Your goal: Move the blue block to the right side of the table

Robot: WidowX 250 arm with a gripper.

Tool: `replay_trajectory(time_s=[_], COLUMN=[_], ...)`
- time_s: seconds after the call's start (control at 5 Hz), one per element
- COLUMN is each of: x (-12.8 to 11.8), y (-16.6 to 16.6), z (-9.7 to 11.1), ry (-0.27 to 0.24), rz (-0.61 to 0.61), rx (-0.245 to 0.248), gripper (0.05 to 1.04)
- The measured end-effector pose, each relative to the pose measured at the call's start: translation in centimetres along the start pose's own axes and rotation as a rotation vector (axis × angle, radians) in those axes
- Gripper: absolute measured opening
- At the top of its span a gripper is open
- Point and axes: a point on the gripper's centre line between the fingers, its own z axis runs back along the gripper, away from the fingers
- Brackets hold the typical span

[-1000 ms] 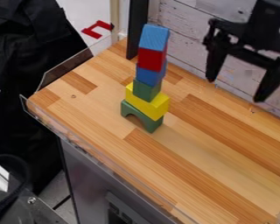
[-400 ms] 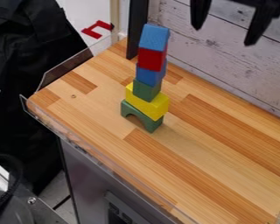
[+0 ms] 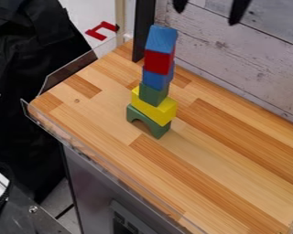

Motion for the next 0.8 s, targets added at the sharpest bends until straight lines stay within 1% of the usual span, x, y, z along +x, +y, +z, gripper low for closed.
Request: replay_trajectory(time_s=[0.2,0.4,0.6,0.8], x=[0.7,1.0,1.0,0.6], y=[1.8,3.3,4.5,4.7], z=[-0.3,-0.1,-0.7,-1.0], ry=[0.029,0.044,0.089,0.114], rz=[0.03,0.053,0.078,0.076], rx=[0.02,0.019,0.02,0.016], gripper=[1.0,1.0,1.0,1.0])
